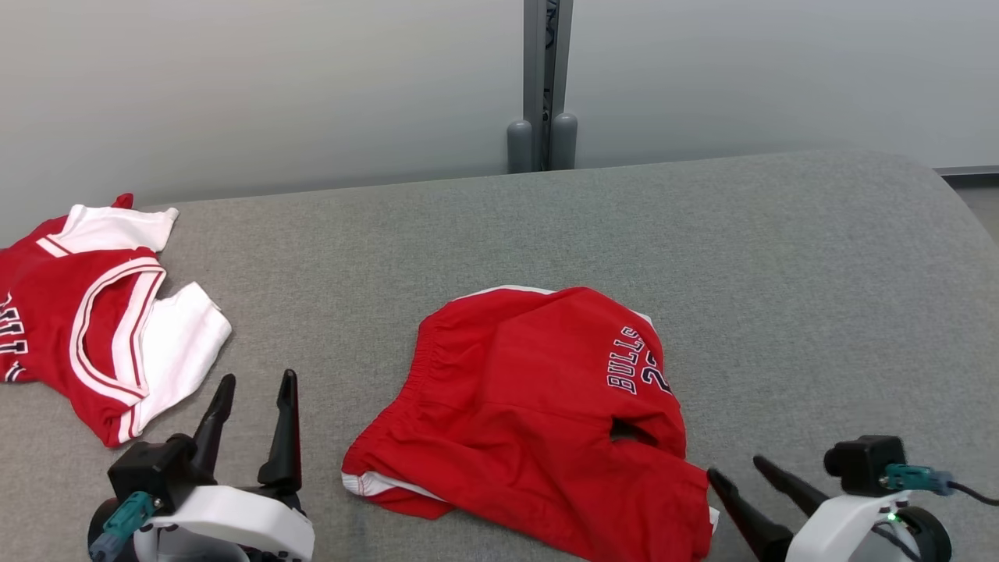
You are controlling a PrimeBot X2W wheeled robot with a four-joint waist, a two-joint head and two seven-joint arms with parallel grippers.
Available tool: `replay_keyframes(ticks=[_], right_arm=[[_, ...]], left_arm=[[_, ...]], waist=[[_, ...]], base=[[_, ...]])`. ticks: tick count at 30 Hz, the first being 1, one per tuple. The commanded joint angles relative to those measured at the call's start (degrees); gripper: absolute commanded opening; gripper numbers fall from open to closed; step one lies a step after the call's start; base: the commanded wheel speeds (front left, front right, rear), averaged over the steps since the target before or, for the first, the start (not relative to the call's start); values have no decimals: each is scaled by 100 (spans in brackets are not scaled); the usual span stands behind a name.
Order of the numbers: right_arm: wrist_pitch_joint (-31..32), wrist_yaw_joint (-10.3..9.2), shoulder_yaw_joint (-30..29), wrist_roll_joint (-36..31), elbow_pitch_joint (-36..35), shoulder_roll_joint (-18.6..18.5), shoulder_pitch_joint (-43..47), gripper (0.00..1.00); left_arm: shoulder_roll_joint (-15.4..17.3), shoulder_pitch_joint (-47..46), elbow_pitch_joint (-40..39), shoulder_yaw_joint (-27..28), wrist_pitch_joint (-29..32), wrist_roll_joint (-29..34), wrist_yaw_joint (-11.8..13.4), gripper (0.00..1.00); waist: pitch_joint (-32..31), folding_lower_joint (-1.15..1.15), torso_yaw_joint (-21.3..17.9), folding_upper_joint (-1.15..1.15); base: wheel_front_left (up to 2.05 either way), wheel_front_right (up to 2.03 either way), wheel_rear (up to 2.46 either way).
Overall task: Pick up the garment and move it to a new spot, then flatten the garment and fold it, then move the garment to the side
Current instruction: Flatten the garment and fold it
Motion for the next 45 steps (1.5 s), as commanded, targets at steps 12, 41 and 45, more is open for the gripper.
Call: replay_keyframes(ticks=[12,41,45], right_arm=[[886,1,165,66,381,102,-113,100],[548,1,-29,290,333,-144,-144,100],[768,1,-102,245,399,-63,-38,100]], left_arm=[[-200,-164,243,-61,-72,-5,-190,100],[-340,-226,473,-26,-107,13,-280,100],[-337,-237,499,-42,-91,-8,-282,100]], waist=[[76,0,320,0],[140,0,419,0],[143,0,409,0]], base=[[0,0,0],[0,0,0],[0,0,0]])
